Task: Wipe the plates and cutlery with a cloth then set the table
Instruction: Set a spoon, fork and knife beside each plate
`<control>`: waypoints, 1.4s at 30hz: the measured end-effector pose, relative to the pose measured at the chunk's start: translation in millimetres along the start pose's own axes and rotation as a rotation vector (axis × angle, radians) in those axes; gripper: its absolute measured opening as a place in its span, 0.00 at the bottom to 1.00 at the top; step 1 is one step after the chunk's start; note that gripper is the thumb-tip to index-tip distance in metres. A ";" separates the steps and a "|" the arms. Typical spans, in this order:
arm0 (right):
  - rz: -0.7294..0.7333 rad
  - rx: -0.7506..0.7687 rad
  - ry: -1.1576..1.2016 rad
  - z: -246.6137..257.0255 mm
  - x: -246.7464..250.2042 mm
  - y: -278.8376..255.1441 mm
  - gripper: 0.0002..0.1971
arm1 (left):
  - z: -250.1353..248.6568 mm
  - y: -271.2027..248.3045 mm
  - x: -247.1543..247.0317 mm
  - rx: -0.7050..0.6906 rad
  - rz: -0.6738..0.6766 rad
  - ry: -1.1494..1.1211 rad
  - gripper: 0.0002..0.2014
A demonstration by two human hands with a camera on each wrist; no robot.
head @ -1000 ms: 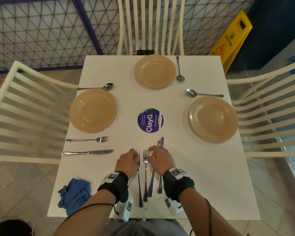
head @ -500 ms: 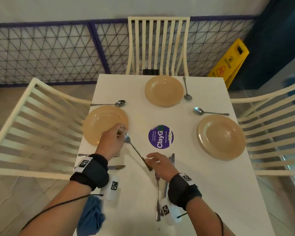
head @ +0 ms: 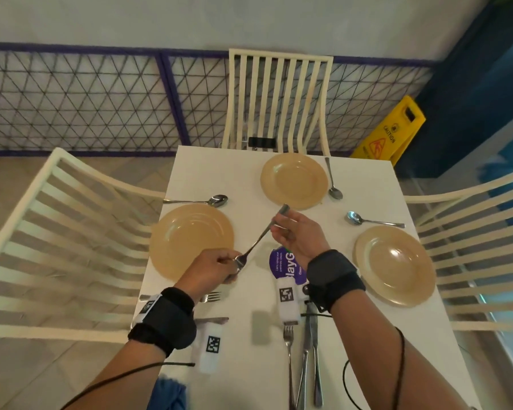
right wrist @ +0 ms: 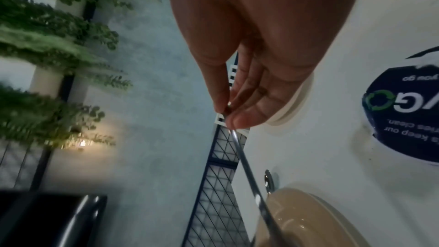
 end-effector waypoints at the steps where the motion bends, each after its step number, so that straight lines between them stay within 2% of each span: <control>1: 0.008 0.000 -0.061 -3.1 -5.7 2.1 0.09 | -1.2 2.5 -3.1 0.005 0.019 -0.035 0.10; 5: 0.054 -0.077 -0.381 -32.4 -17.7 4.6 0.04 | -16.2 13.0 -15.3 -0.021 0.012 -0.147 0.10; 8: 0.088 -0.095 -0.427 -45.6 -22.9 8.2 0.05 | -22.3 26.2 -23.5 -0.032 -0.014 -0.113 0.08; 11: 0.086 -0.097 -0.413 -40.0 -25.7 20.0 0.08 | -27.6 45.5 -19.3 -0.073 -0.101 0.156 0.06; 13: 0.089 -0.102 -0.433 -32.0 -27.3 31.3 0.10 | -40.7 60.5 -9.5 -0.150 -0.221 0.373 0.07; 14: 0.095 -0.102 -0.440 -28.4 -28.2 37.1 0.11 | -48.9 69.0 -4.1 -0.176 -0.271 0.391 0.07; 19: 0.179 -0.113 -0.422 -14.6 -37.4 66.0 0.09 | -83.8 131.7 11.6 -0.124 -0.274 0.211 0.16; 23: 0.210 -0.139 -0.433 -5.3 -43.0 90.1 0.09 | -102.9 176.9 17.8 -0.055 -0.285 0.004 0.09; 26: 0.171 -0.182 -0.435 -3.9 -41.0 115.8 0.07 | -112.0 210.5 23.4 -0.065 -0.261 -0.024 0.07; 29: 0.119 -0.244 -0.365 -4.9 -39.7 139.8 0.04 | -118.3 243.7 30.2 -0.070 -0.252 0.005 0.07; 31: 0.081 -0.297 -0.236 -4.2 -39.8 154.5 0.08 | -121.6 264.5 33.3 -0.060 -0.251 0.026 0.09; 34: 0.038 -0.335 -0.029 -3.0 -41.8 174.9 0.10 | -122.2 296.2 37.2 -0.015 -0.258 0.078 0.18; 37: 0.006 -0.359 0.077 -9.1 -46.1 191.6 0.09 | -121.3 326.4 39.6 -0.014 -0.272 0.136 0.27; 40: -0.034 -0.400 0.114 -22.1 -48.8 203.4 0.03 | -122.9 349.2 38.4 -0.028 -0.267 0.204 0.28; 42: -0.076 -0.413 0.145 -28.5 -47.6 208.8 0.07 | -120.4 363.3 37.2 -0.001 -0.248 0.245 0.28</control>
Point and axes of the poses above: each hand's wrist, its own y-axis towards the middle knuckle, its own x-axis out of the back of the hand, z = x × y, the point moved 3 cm from there along y, towards the middle knuckle, and after that the axes turned 2 degrees about -x, right-handed, at the moved point
